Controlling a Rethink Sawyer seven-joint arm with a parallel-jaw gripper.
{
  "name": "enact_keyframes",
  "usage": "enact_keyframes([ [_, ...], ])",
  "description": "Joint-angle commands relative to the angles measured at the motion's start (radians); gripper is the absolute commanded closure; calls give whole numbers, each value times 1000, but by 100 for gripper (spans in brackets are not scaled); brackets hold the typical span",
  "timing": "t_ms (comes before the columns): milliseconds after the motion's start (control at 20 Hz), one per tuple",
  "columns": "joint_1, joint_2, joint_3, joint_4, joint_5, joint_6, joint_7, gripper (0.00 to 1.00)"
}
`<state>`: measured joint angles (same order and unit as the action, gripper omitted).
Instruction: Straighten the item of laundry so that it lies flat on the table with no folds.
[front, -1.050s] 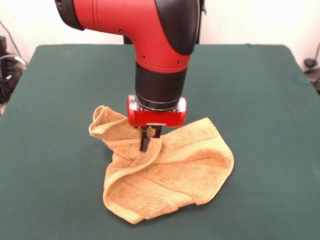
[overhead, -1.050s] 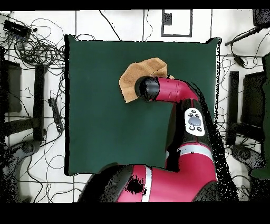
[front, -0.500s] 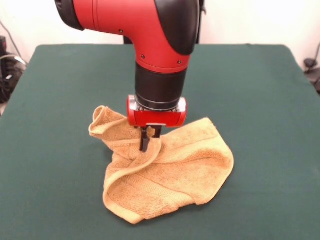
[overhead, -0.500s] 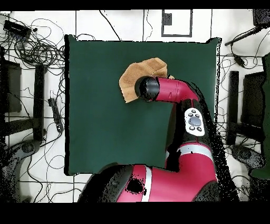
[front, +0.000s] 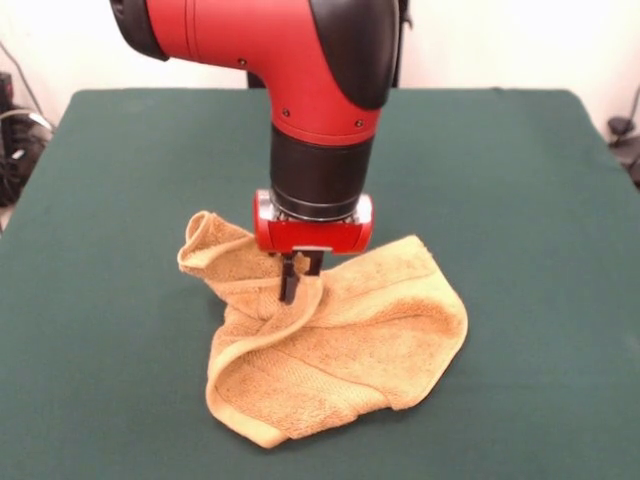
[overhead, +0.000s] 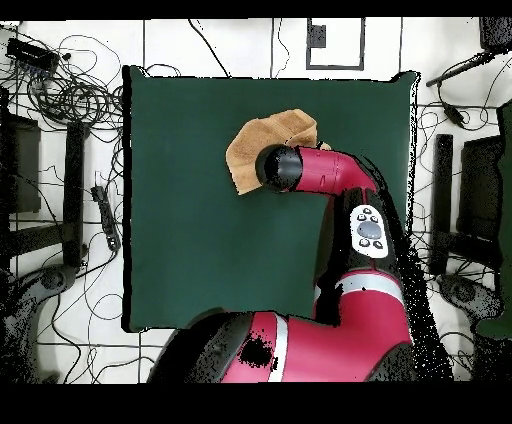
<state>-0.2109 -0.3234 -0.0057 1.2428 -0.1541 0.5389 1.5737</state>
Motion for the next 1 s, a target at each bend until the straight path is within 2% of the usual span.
enact_keyframes([
  [50, 33, -51, 14, 203, 28, 25, 199, 100],
  [200, 44, -201, 9, 231, 40, 153, 143, 100],
  [350, 54, -273, -6, 202, 68, 264, 154, 100],
  [550, 45, -286, 21, 158, 60, 330, 110, 100],
  [1000, 48, -260, 25, 154, 43, 313, 168, 100],
])
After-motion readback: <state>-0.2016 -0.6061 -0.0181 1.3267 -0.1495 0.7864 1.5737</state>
